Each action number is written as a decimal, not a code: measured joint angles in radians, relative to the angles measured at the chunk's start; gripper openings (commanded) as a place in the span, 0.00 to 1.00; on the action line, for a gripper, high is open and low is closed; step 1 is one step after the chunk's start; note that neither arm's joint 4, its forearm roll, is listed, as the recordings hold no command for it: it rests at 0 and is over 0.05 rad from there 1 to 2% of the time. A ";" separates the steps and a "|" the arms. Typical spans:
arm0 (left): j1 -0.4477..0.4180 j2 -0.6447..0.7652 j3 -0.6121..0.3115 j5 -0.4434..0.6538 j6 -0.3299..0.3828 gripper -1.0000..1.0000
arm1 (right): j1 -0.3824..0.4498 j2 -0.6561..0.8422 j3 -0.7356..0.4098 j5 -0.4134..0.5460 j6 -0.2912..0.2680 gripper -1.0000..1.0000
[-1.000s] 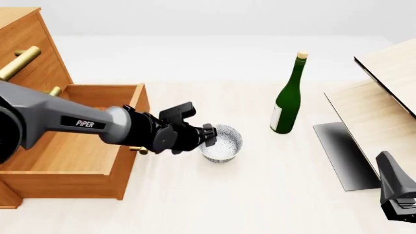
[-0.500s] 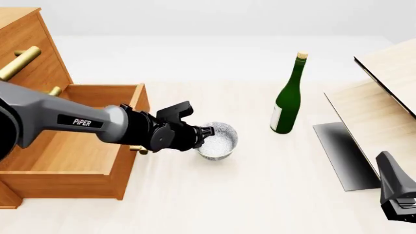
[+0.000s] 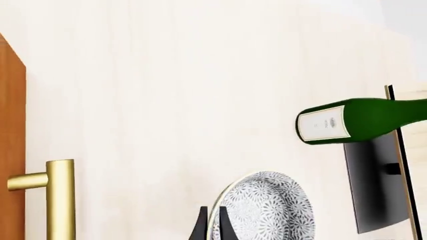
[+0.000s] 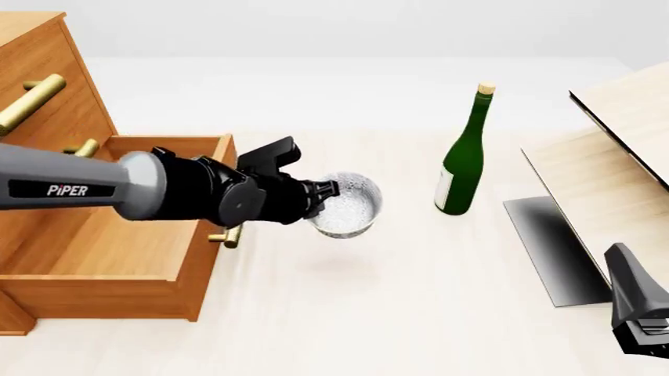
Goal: Put the bowl in the bottom drawer of the cabinet and close it.
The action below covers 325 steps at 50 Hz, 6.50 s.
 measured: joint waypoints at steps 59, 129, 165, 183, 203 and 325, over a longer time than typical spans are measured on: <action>0.092 -0.388 0.039 0.307 0.179 0.00 | 0.000 0.000 0.000 0.000 0.000 1.00; 0.365 -0.813 0.215 0.480 0.154 0.00 | 0.000 0.000 0.000 0.000 0.000 1.00; 0.575 -0.789 0.269 0.450 0.284 0.00 | 0.000 0.000 0.000 0.000 0.000 1.00; 0.637 -0.749 0.298 0.409 0.326 0.00 | 0.000 0.000 0.000 0.000 0.000 1.00; 0.665 -0.673 0.327 0.334 0.333 0.00 | 0.000 0.000 0.000 0.000 0.000 1.00; 0.736 -0.323 0.397 0.041 0.363 1.00 | 0.000 0.000 0.000 0.000 0.000 1.00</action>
